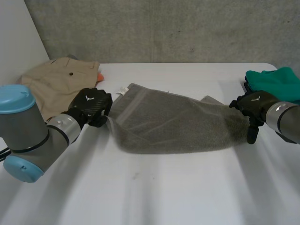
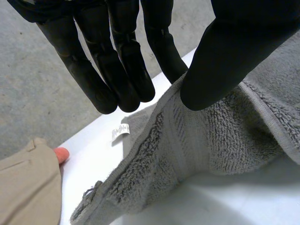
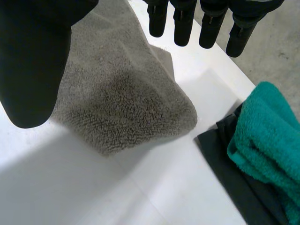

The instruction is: Fold the laundry.

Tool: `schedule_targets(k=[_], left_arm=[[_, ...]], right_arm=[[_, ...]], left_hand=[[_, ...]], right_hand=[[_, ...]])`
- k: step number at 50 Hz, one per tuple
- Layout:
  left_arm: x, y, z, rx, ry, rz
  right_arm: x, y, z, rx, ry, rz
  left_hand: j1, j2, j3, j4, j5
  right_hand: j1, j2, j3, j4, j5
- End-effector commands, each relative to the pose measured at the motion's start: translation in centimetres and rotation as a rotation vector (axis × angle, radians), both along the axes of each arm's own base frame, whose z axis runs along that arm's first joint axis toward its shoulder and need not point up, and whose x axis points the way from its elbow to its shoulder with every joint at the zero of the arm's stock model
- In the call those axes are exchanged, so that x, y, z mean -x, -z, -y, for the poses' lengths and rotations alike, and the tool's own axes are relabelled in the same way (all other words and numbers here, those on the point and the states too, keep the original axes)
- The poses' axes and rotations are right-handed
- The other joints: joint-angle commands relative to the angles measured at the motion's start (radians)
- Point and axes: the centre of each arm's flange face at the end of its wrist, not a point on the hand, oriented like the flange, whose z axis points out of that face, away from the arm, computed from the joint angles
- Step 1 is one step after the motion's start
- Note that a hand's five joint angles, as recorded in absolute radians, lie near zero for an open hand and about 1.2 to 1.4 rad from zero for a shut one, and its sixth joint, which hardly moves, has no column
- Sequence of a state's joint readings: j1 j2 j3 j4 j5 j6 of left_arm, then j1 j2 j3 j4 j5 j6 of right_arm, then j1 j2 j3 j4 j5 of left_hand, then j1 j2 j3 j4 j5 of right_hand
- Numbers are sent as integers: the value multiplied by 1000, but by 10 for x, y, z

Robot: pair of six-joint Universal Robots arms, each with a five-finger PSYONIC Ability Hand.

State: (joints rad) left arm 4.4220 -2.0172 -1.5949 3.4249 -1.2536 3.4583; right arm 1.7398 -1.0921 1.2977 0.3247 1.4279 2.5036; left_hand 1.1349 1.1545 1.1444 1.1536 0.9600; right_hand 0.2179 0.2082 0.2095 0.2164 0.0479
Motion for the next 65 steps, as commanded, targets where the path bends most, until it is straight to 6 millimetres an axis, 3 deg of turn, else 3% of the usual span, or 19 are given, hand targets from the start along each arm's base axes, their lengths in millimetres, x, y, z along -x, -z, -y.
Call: schedule_targets(k=[1,4,8,12,13,15,24,27,31,34,45,49,50,53,60,61,65], left_arm=[[1,8,2,-41,18,38],[0,8,4,-54,17,49],[-2,-1,6,-46,14,43],[-3,-17,6,-12,11,20],[-2,-23,3,-4,14,9],[-1,-30,0,8,16,-2],[0,-68,-15,55,24,-79],[-1,-77,-18,67,21,-98],[-1,-83,-18,80,21,-103],[0,-89,-16,90,20,-112],[10,-124,-19,126,33,-173],[11,-134,-21,132,20,-193],[12,-136,-22,129,14,-198],[9,-143,-26,132,4,-205],[-1,-153,-38,121,-12,-209],[-4,-154,-42,111,-16,-206],[-11,-158,-56,84,-3,-201]], right_arm=[[5,29,0,-49,15,-1],[6,39,5,-39,19,19],[6,52,15,13,33,69],[5,56,23,59,50,113],[5,56,26,72,55,130],[5,57,29,79,62,142],[10,52,32,52,81,153],[11,41,20,-3,68,166],[10,29,13,-24,47,217],[4,39,9,-65,21,238],[-7,75,25,-47,-8,202],[-5,74,30,-25,18,192],[-4,69,30,-9,34,188],[1,55,31,26,69,182],[23,-31,21,206,101,205],[27,-53,18,254,88,216],[27,-103,15,371,27,252]], left_hand=[[235,215,225,216,235],[261,242,252,243,262],[261,242,252,243,262],[261,242,252,243,262],[261,242,252,243,262],[261,242,252,243,262],[261,242,252,243,262],[261,242,252,243,262],[261,242,252,243,262],[261,242,252,243,262],[261,242,252,243,262],[261,242,252,243,262],[261,242,252,243,262],[261,242,252,243,262],[261,242,252,243,262],[261,242,252,243,262],[261,242,252,243,262]], right_hand=[[-40,-31,-32,-39,-45],[-17,-7,-9,-16,-22],[188,198,196,189,183],[792,802,800,793,787],[1046,1056,1055,1048,1042],[1178,1188,1186,1180,1174],[1178,1188,1187,1180,1174],[198,208,207,200,194],[136,146,144,137,131],[51,61,59,52,46],[306,315,314,307,301],[1082,1092,1090,1083,1077],[1177,1187,1186,1179,1173],[1178,1188,1187,1180,1174],[1178,1188,1187,1180,1174],[1178,1188,1187,1180,1174],[1178,1188,1187,1180,1174]])
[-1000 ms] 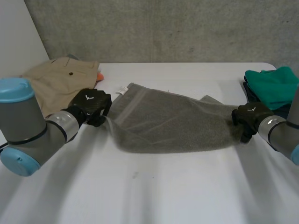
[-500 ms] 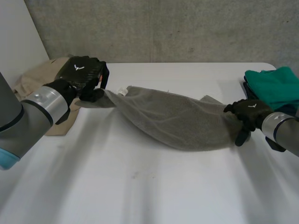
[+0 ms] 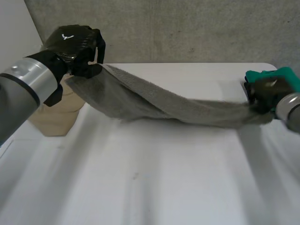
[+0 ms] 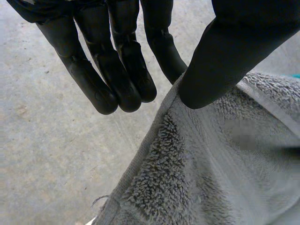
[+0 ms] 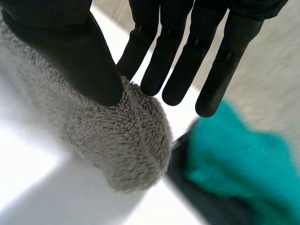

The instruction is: Fold the laundry.

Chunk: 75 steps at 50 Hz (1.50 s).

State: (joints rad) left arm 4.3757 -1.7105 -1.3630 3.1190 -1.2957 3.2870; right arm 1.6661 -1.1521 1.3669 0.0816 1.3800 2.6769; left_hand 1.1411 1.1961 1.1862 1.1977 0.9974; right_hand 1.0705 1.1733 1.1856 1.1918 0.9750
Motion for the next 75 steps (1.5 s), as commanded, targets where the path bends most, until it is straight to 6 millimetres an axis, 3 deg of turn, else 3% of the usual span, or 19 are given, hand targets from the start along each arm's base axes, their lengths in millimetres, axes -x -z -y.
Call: schedule_targets(k=[1,5,9,17,18,21,22,25,28,34,41,45,50,57,59,62,64,70,75], left_arm=[[-13,-6,-24,-48,13,11],[-18,-9,-41,-64,42,13],[-18,-12,-57,-77,76,4],[-13,-17,-81,-86,130,-35],[-10,-17,-84,-88,141,-37],[-7,-18,-88,-83,155,-37],[-6,-20,-90,-81,157,-38],[-5,-24,-91,-68,160,-42],[-4,-33,-92,-40,160,-54],[1,-64,-96,51,174,-92],[10,-97,-104,128,191,-130],[15,-106,-106,139,197,-138],[20,-119,-110,158,209,-156],[20,-139,-119,205,206,-188],[19,-141,-119,202,196,-192],[17,-140,-119,197,179,-191],[16,-136,-117,188,170,-181],[-4,-96,-74,91,17,-86],[-19,-44,-37,-23,-51,57]], right_arm=[[7,-93,-9,217,-64,41],[-12,-109,5,297,-132,57],[-47,-95,27,327,-213,59],[-112,-24,48,302,-344,75],[-121,-8,49,287,-353,83],[-133,16,45,249,-366,88],[-137,31,42,213,-363,80],[-134,34,40,180,-318,68],[-113,12,35,131,-198,68],[-62,-41,-11,-43,1,117],[-42,-5,-77,-379,69,136],[-54,27,-101,-445,26,180],[-77,67,-111,-409,-34,234],[-97,96,-112,-366,7,251],[-98,97,-109,-342,32,248],[-93,90,-95,-256,129,246],[-87,85,-91,-230,166,246],[-53,17,-76,-82,121,213],[-27,-32,-77,-29,-57,39]], left_hand=[[255,200,210,199,224],[255,200,210,199,224],[255,200,210,199,224],[255,200,210,199,224],[255,200,210,199,224],[255,200,210,199,224],[255,200,210,199,224],[255,200,210,199,224],[255,200,210,199,224],[255,200,210,199,224],[255,200,210,199,224],[255,200,210,199,224],[255,200,210,199,224],[255,200,210,199,224],[255,200,210,199,224],[255,200,210,199,224],[255,200,210,199,224],[255,200,210,199,224],[255,200,210,199,224]], right_hand=[[326,223,211,204,247],[326,223,211,204,247],[326,223,211,204,247],[326,223,211,204,247],[227,124,111,105,148],[-754,-857,-870,-876,-833],[-896,-999,-1011,-1017,-975],[-896,-999,-1011,-1017,-975],[-896,-999,-1011,-1017,-975],[-896,-999,-1011,-1017,-975],[-896,-999,-1011,-1017,-975],[-896,-999,-1011,-1017,-975],[-896,-999,-1011,-1017,-975],[-788,-891,-903,-910,-867],[-580,-683,-695,-701,-659],[322,219,207,201,243],[326,223,211,204,247],[326,223,211,204,247],[326,223,211,204,247]])
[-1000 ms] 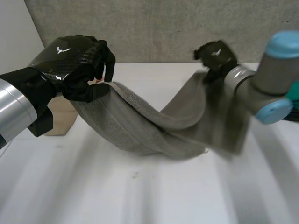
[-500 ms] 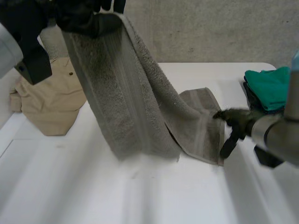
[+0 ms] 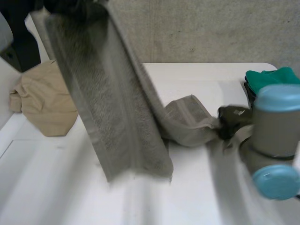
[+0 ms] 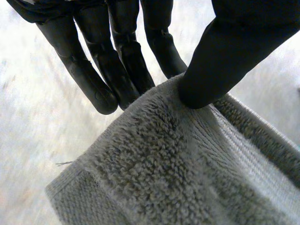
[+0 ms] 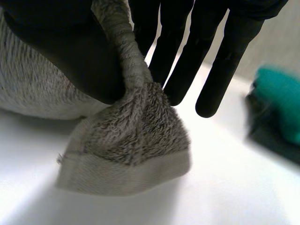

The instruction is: Fold the laundry.

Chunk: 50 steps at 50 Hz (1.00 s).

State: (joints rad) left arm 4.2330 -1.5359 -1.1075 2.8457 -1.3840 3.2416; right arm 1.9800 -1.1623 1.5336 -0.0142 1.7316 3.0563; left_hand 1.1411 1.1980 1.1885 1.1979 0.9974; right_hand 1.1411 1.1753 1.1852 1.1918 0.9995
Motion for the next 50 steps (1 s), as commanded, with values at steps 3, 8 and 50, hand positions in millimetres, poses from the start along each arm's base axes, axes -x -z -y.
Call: schedule_targets(k=[3,8,50], left_arm=[[-32,112,76,-239,-103,298],[-35,166,94,-373,-21,389],[-32,37,210,370,-315,100]], right_arm=[[60,-86,-3,14,-308,-362],[77,-86,-13,-240,-409,-490],[18,-187,128,760,-157,29]], left_hand=[[255,198,208,198,224],[255,198,208,198,224],[255,198,208,198,224]], right_hand=[[255,221,211,204,222],[255,221,211,204,222],[255,221,211,204,222]])
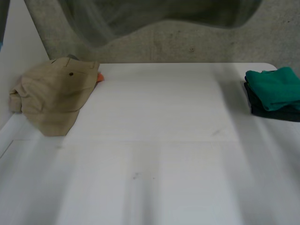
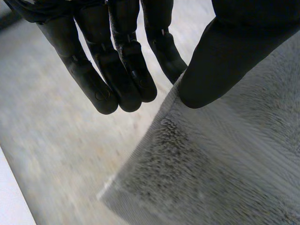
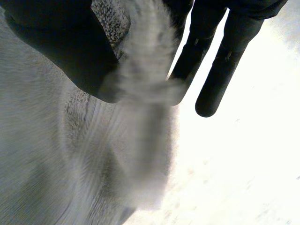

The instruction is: Fold the laundry.

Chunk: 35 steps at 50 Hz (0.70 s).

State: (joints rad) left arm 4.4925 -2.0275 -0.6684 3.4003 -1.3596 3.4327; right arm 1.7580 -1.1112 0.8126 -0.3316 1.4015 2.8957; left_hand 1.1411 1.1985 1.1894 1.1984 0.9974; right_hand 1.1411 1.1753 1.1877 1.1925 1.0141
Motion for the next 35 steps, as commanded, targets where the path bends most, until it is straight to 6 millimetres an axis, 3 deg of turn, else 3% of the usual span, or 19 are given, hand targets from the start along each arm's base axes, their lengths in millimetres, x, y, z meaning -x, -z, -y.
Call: schedule_targets(k=[1,5,6,7,9,10,14,17,20,23,25,29,33,35], left_arm=[[-9,69,14,-239,-28,81],[-10,121,14,-388,-36,124],[-11,142,11,-443,-43,154],[-12,153,10,-472,-47,170],[-12,177,6,-530,-55,211],[-13,199,1,-580,-63,261],[-15,250,-14,-666,-80,425],[-24,278,-29,-720,-96,553],[-34,289,-42,-769,-109,634],[-45,295,-68,-867,-106,741],[-52,292,-92,-947,-87,835],[-62,281,-130,-1065,-22,973],[-62,275,-152,-1124,62,1067],[-58,274,-153,-1112,78,1092]], right_arm=[[-4,53,3,-259,-23,-93],[-8,100,3,-423,-54,-187],[-8,112,2,-459,-61,-212],[-10,135,-2,-527,-74,-268],[-11,160,-7,-597,-83,-338],[-11,184,-14,-657,-88,-414],[-10,230,-35,-760,-91,-606],[-1,250,-52,-843,-82,-718],[8,255,-65,-922,-72,-769],[20,251,-93,-1059,-66,-864],[32,234,-122,-1162,-59,-961],[58,208,-154,-1278,-48,-1074],[60,211,-154,-1220,-95,-1149],[59,213,-149,-1197,-100,-1168]], left_hand=[[255,198,207,198,224],[255,198,207,198,224],[255,198,207,198,224],[255,198,207,198,224],[255,198,207,198,224],[255,198,207,198,224],[255,198,207,198,224],[255,198,207,198,224],[255,198,207,198,224],[255,198,207,198,224],[255,198,207,198,224],[255,198,207,198,224],[255,198,207,198,224],[255,198,207,198,224]], right_hand=[[255,221,209,204,208],[255,221,209,204,208],[255,221,209,204,208],[255,221,209,204,208],[255,221,209,204,208],[255,221,209,204,208],[255,221,209,204,208],[255,221,209,204,208],[255,221,209,204,208],[255,221,209,204,208],[255,221,209,204,208],[255,221,209,204,208],[255,221,209,204,208],[255,221,209,204,208]])
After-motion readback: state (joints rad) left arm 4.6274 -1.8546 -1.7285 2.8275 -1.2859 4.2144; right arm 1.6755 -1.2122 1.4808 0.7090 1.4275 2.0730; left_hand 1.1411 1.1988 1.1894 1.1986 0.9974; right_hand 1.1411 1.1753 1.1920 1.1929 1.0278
